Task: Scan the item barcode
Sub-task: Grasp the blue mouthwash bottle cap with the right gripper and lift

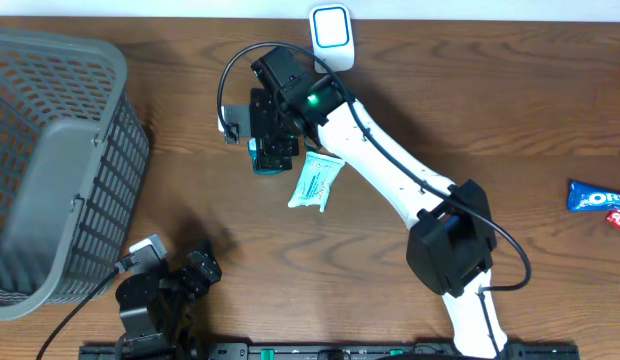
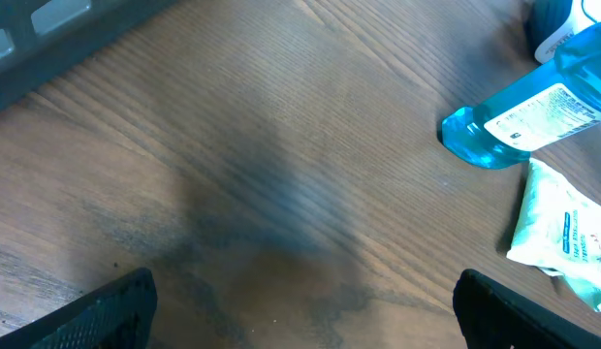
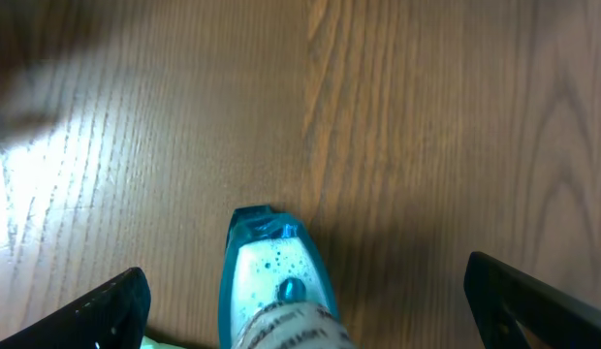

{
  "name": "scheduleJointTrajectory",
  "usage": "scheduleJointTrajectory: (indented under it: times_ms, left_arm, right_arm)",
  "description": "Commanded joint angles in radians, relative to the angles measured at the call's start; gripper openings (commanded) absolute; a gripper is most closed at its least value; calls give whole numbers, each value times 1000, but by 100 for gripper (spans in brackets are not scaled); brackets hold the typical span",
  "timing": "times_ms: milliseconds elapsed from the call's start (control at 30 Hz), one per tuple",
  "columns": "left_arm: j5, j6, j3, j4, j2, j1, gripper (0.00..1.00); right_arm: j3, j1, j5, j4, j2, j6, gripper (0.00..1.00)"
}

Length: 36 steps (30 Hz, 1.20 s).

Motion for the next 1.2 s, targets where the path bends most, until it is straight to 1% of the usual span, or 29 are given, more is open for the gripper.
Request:
scheduleJointTrajectory:
  times_ms: [0, 100, 167, 267, 300, 333, 400, 500, 633, 733, 833, 933, 1000, 1067, 1167]
  left_arm:
    - [-3, -2, -5, -19, -5, -6, 98]
    - [-3, -2, -5, -19, -5, -6, 98]
    - [-3, -2, -5, -19, -5, -6, 98]
    - [-3, -2, -5, -19, -5, -6, 98]
    - [-3, -2, -5, -19, -5, -6, 98]
    - [-3, -2, -5, -19, -5, -6, 98]
    - [-3, -2, -5, -19, -5, -6, 98]
    - [-3, -2, -5, -19, -5, -6, 98]
    - [-3, -2, -5, -19, -5, -6, 98]
    - [-3, -2, -5, -19, -5, -6, 98]
    - [-3, -2, -5, -19, -5, -6, 98]
    - [-3, -2, -5, -19, -5, -6, 98]
    - [-3, -2, -5, -19, -5, -6, 98]
    - [-3, -2, -5, -19, -5, -6, 98]
    - [-3, -2, -5, -19, -5, -6, 98]
  right_arm:
    - [12, 1, 12, 2, 35, -16, 99]
    - [12, 2, 33, -1, 57, -19, 99]
    - [12, 3, 42, -3, 71, -19, 96]
    - [12, 7, 79, -6, 84, -19, 71]
    - [12, 7, 82, -6, 84, -19, 61]
    - [12, 7, 82, -5, 84, -19, 56]
    - [13, 7, 82, -4, 84, -18, 48]
    - [14, 7, 82, -11, 84, -14, 35]
    - [17, 8, 77, -38, 83, 1, 27]
    - [29, 11, 77, -60, 83, 16, 18]
    - [57, 13, 66, -94, 81, 66, 18]
    - [114, 9, 18, -179, 81, 85, 19]
    - [159, 3, -16, -235, 81, 132, 18]
    - [215, -4, -68, -306, 81, 175, 17]
    - [288, -20, -193, -404, 81, 216, 20]
